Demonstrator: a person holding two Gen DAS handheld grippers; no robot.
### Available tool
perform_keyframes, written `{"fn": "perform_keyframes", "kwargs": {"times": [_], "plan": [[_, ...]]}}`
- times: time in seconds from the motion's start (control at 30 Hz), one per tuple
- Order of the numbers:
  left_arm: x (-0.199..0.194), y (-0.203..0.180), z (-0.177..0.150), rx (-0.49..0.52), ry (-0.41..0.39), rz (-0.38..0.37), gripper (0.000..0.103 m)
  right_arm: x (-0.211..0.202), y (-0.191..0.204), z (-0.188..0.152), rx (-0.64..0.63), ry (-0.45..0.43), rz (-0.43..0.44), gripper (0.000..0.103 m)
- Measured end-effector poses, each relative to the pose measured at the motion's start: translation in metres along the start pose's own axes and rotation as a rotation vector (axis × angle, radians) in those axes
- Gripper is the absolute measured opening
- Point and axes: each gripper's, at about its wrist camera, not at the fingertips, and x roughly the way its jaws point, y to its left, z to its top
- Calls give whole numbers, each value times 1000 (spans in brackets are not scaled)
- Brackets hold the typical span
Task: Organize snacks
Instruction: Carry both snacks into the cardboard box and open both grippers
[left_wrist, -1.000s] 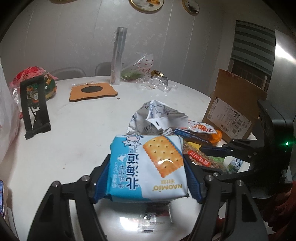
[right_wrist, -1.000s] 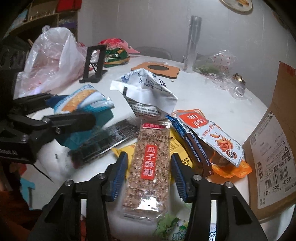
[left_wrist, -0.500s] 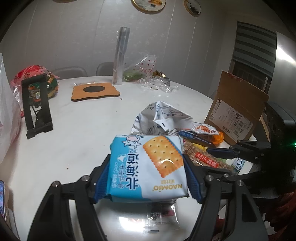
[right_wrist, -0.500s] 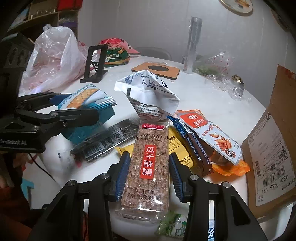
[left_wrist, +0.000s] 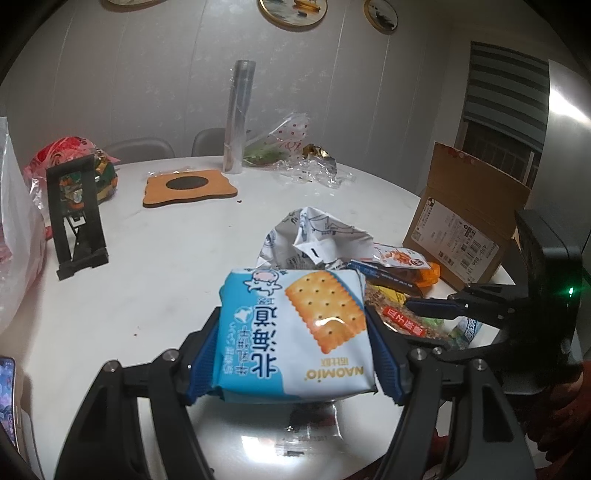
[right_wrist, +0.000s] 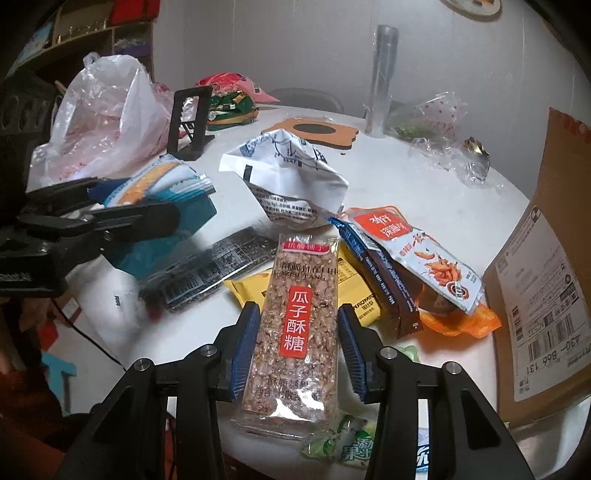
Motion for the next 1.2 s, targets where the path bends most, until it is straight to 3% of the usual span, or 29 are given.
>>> {"fn": "perform_keyframes", "kwargs": {"times": [0.43,0.73,0.93,1.07,1.2], "plan": [[-1,-2,2,14,7,5,69,2,10,-2,-47,-20,-57,38],[-18,-8,15,37,-40,7,69,-35,-3,-2,-22,-72,-41,38],[-48,-26,58,114,-139,-21,69,-79,-13,18,-14,-151,57,38],[-67,-47,95,180,-203,-38,69,-109,-21,37,-37,-221,47,38],[-78,-79,136,260,-232,-115,69,-140,-39,56,-42,-299,16,38]]}}
